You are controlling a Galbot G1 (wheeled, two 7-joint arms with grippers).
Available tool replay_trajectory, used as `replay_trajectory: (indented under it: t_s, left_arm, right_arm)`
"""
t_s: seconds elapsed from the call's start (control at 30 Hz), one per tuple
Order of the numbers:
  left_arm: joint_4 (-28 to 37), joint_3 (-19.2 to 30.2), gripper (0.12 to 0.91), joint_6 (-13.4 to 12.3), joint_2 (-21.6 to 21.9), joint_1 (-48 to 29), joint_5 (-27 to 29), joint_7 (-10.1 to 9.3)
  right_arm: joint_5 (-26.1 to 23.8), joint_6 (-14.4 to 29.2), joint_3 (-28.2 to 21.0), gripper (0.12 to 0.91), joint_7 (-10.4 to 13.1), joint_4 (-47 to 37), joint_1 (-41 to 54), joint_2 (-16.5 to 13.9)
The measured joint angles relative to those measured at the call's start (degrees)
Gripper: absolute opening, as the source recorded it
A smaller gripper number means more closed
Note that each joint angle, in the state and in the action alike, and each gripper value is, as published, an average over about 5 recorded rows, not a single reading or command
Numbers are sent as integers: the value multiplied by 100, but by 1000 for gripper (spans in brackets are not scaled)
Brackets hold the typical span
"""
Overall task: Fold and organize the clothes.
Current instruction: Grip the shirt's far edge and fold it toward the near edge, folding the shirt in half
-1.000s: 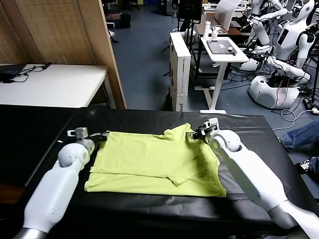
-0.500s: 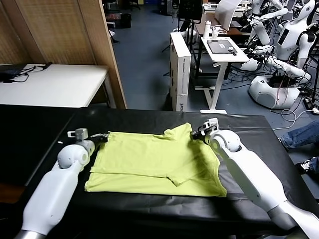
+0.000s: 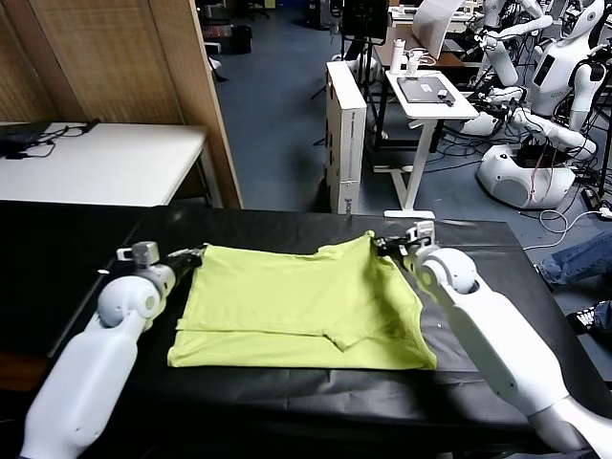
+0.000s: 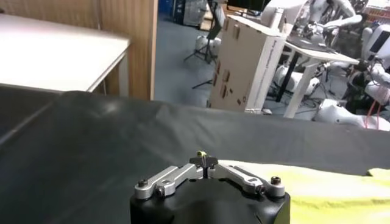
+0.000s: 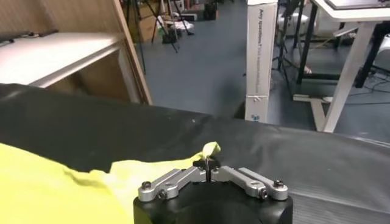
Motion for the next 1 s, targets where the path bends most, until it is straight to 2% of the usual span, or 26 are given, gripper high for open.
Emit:
replay_trajectory:
  t_s: [0.23,0.43,0.63,0.87,1.0]
  left_arm:
    - [-858,-481,147,8,383,885,-96,-23]
    - [-1472,-868,147,44,521,1526,-127,-112]
    - [-1806,-1156,147,40,532,2010,-42,-128]
    - [-2092,-1418,147,33,449,2626,152,-111]
    - [-2190,-1544,147,38,402,2927,233,-109]
  right_arm:
    - [231,-131,348,140,159,1011,-706,-521]
    - [348,-185,701,140,277,1887,-1414,-1029]
    - [592,-412,929,140,368,2549,-2019,-1447]
    - [871,-499,924,140,572,3061,-2501,-1919]
    - [936,-499,889,140,598,3192,-2701,-2151]
